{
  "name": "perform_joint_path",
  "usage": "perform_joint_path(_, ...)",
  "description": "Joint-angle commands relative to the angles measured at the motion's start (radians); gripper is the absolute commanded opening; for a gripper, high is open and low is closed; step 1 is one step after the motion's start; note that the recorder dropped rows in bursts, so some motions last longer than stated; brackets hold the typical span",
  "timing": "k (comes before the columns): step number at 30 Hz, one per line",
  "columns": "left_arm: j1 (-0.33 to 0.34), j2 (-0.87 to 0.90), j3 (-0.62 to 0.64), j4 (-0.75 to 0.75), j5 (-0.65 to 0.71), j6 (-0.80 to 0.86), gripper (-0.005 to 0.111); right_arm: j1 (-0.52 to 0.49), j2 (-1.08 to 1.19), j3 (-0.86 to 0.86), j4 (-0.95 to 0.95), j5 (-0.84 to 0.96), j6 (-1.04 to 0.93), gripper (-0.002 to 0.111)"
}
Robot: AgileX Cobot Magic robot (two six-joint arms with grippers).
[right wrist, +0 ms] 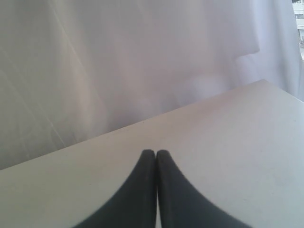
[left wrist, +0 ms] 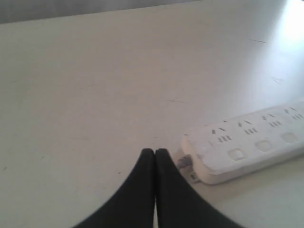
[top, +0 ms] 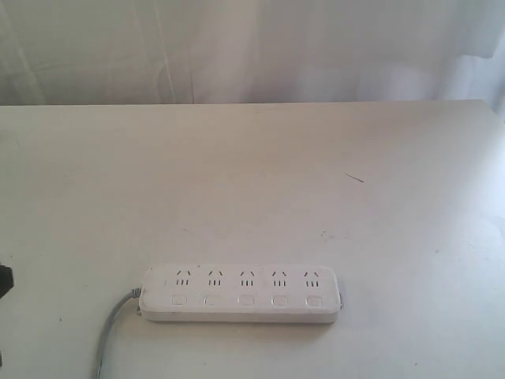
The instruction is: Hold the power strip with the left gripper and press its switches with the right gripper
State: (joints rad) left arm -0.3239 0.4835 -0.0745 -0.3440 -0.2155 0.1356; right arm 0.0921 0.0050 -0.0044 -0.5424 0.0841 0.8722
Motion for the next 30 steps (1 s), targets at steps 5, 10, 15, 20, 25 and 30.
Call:
perform_joint_path(5,0.232,-0.158,0.074,0.366,-0.015,-0.379,0.000,-0.002,-0.005,0.004,-0.009,-0.011,-0.008,0.000)
perform_joint_path(10,0.308,-0.280,0.074,0.463,0.092,-0.515,0.000,-0.002,-0.005,0.004,-0.009,-0.011,-0.008,0.000)
perform_joint_path(15,0.383,-0.410,0.074,0.469,0.263,-0.486,0.000,-0.002,-0.005,0.004,-0.009,-0.011,-0.008,0.000)
perform_joint_path(20,0.393,-0.483,0.074,0.389,0.390,-0.450,0.000,-0.002,-0.005,0.004,-0.008,-0.009,-0.008,0.000)
perform_joint_path(25,0.393,-0.483,0.074,0.286,0.434,-0.451,0.000,-0.002,-0.005,0.004,-0.005,-0.002,-0.008,0.000)
perform_joint_path(30,0.393,-0.483,0.074,0.234,0.483,-0.454,0.000,-0.002,-0.005,0.004,-0.005,-0.002,-0.008,0.000)
